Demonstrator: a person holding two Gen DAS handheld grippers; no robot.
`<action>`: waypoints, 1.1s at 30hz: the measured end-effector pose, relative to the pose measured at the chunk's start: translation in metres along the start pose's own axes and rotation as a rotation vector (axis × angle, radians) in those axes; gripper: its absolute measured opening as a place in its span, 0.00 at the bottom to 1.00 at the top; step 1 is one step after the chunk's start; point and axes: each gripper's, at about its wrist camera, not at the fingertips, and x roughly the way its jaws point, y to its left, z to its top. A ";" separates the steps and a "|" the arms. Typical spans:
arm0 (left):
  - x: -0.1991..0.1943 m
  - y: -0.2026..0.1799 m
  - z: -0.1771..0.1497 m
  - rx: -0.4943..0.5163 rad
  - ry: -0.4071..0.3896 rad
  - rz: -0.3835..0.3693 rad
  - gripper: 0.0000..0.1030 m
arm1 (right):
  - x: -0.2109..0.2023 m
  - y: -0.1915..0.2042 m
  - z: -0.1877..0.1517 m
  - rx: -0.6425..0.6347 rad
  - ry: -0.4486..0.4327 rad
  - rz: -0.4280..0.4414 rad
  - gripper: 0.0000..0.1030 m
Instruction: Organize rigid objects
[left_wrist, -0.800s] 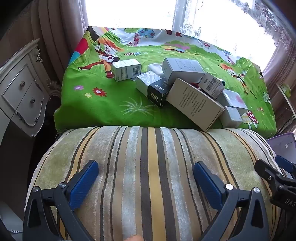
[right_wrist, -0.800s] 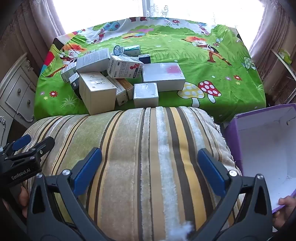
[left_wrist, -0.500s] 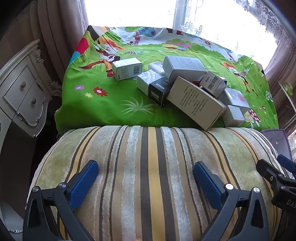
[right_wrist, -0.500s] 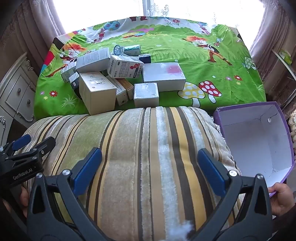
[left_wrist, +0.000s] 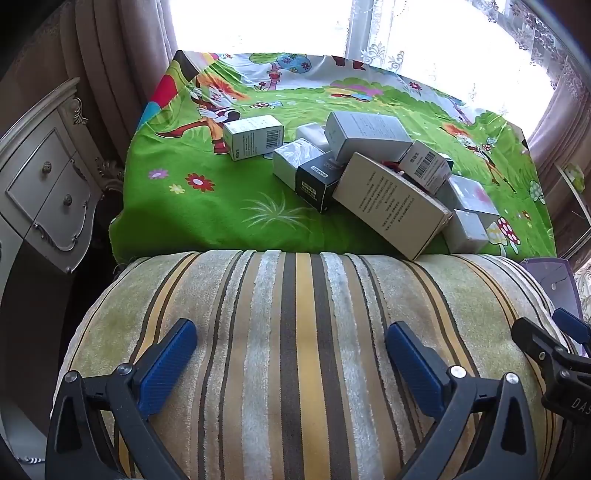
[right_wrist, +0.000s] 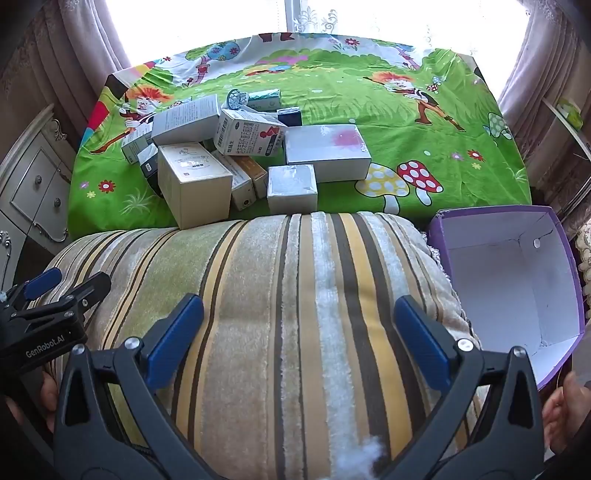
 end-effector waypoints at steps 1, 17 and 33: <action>0.000 -0.001 0.000 0.002 -0.001 0.002 1.00 | 0.000 -0.001 0.000 0.002 0.000 0.001 1.00; 0.000 -0.002 0.000 -0.001 0.005 -0.004 1.00 | 0.000 -0.001 -0.002 0.005 -0.013 0.004 1.00; -0.003 0.001 -0.002 -0.029 -0.022 -0.033 1.00 | 0.005 -0.003 0.004 -0.018 0.017 0.021 1.00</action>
